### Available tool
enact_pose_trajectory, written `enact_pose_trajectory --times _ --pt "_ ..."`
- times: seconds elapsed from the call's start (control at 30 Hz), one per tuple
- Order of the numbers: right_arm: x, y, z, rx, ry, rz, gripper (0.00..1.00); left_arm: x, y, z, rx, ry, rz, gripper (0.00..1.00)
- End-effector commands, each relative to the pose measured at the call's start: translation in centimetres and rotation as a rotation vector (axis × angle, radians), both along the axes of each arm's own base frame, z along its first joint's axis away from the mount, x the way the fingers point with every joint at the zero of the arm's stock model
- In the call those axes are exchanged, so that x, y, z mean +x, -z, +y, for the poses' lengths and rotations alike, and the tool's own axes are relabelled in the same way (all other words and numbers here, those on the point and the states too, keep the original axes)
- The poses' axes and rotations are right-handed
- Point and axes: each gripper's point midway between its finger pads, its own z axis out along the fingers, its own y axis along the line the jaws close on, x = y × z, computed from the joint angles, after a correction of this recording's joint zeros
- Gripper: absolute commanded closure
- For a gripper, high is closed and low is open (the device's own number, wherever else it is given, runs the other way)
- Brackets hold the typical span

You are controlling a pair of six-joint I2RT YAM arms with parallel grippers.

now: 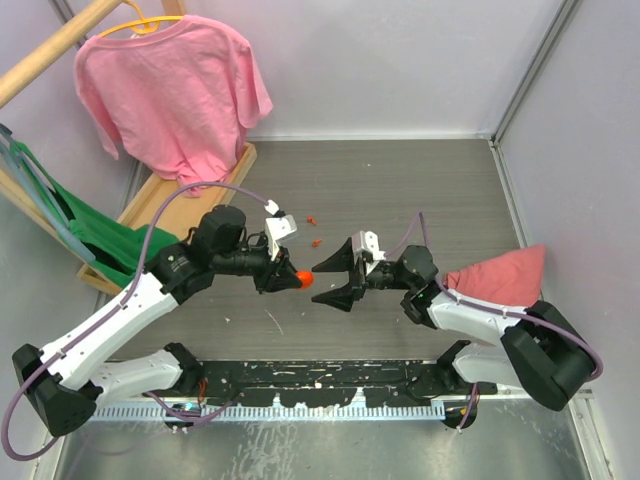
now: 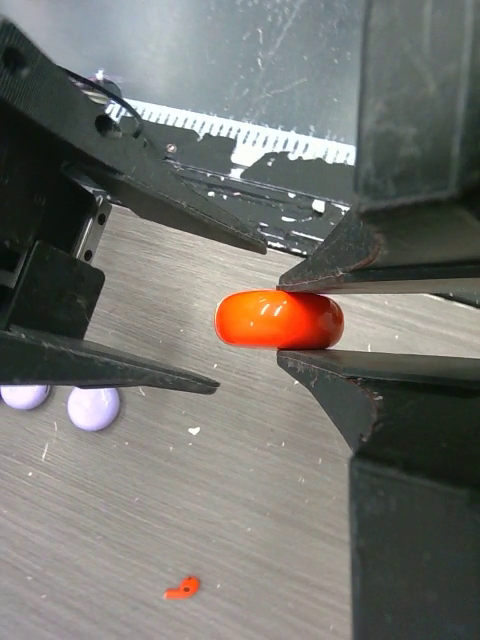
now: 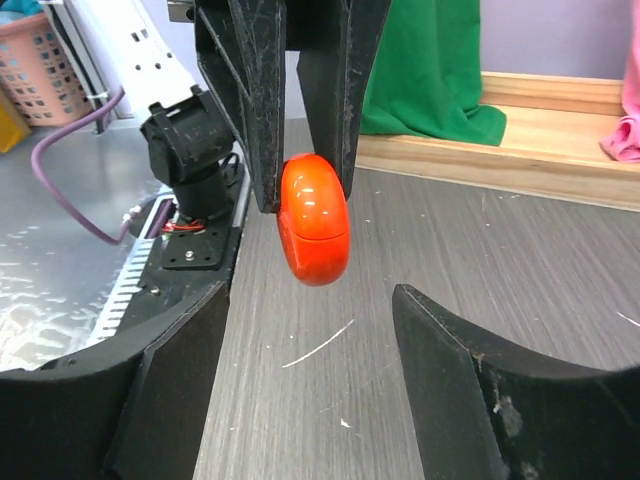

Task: Insert the wireless bluetooth earbuds into the charging case
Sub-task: Pick up the charging case at the center of the board.

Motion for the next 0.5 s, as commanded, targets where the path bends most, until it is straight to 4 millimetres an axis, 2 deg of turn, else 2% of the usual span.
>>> enact_pose_trajectory --times 0.0,0.23,0.47 --pt "-1.0 -2.6 0.3 0.084 -0.077 -0.021 0.29 -0.3 -2.5 -0.2 -0.013 0.096 -0.155 0.9" --pt "-1.3 -2.5 0.7 0.11 -0.128 0.047 0.37 -0.6 -2.4 -1.1 -0.009 0.143 -0.188 0.91" --pt "-1.6 -2.8 0.6 0.134 -0.135 0.039 0.39 -1.1 -2.3 -1.8 -0.02 0.178 -0.187 0.91"
